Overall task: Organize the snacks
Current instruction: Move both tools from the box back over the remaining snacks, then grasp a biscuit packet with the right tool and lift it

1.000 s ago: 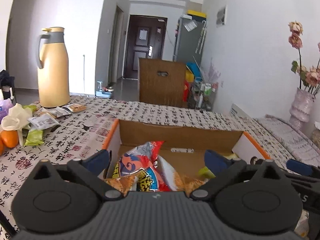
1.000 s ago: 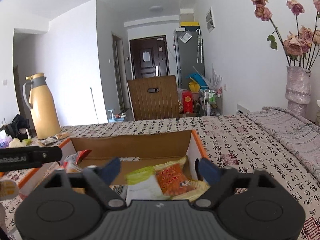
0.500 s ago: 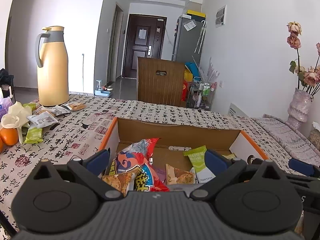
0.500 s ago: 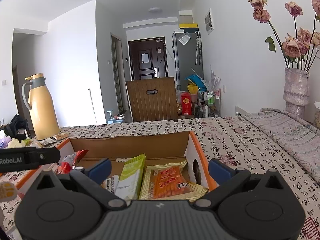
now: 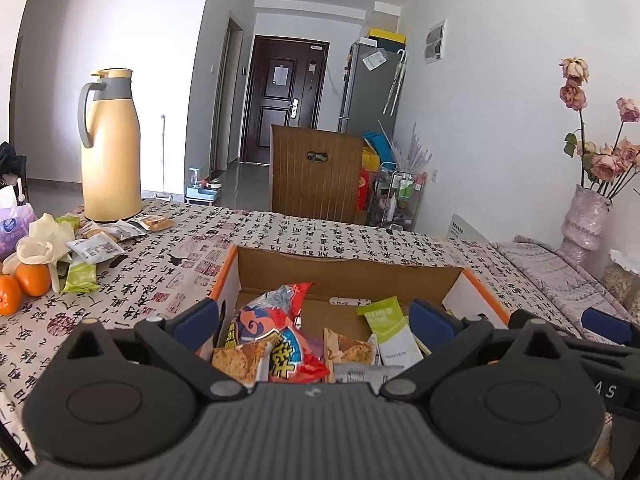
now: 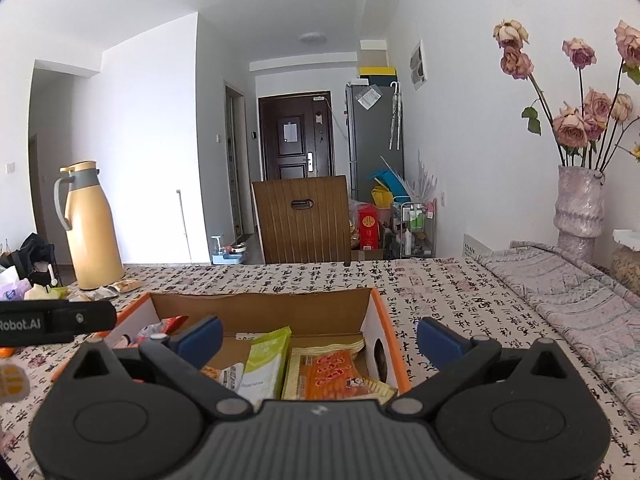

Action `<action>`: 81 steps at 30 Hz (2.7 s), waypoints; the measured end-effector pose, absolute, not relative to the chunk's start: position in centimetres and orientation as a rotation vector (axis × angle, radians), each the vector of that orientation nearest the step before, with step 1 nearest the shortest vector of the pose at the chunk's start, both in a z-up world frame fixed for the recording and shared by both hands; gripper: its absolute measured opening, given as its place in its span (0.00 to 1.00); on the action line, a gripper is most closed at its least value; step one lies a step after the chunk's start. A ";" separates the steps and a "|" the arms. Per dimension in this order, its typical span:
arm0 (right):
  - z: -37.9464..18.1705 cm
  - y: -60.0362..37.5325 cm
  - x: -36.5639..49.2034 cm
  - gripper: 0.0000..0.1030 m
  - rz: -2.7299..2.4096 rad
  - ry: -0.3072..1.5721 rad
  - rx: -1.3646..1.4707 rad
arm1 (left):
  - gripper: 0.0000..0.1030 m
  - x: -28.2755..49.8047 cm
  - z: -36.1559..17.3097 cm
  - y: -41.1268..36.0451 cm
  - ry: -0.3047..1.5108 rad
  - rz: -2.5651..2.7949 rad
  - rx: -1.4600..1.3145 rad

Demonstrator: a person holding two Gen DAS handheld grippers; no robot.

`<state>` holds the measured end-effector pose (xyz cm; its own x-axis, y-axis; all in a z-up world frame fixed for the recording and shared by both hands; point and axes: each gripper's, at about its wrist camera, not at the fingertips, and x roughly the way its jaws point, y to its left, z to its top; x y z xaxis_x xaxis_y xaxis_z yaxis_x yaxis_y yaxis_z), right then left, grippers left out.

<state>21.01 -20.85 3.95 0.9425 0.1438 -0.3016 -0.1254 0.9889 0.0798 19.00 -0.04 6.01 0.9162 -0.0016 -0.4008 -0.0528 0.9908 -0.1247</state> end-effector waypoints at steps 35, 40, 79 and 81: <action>-3.5 -24.6 9.2 1.00 0.064 0.553 0.042 | 1.00 9.5 -2.4 3.0 0.560 0.043 -0.085; -4.6 -25.3 9.6 1.00 0.035 0.588 0.040 | 1.00 9.6 -2.7 3.2 0.563 0.033 -0.102; -3.8 -25.5 9.6 0.40 0.105 0.515 0.051 | 1.00 11.0 -1.5 3.9 0.650 0.052 -0.071; -3.7 -25.5 9.5 0.40 0.109 0.510 0.054 | 1.00 11.7 -1.3 3.8 0.669 0.056 -0.038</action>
<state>9.51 -25.52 -3.66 0.8669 0.1178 -0.4843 -0.0910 0.9927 0.0786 11.72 3.81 -1.27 0.7829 0.0398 -0.6209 -0.0644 0.9978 -0.0172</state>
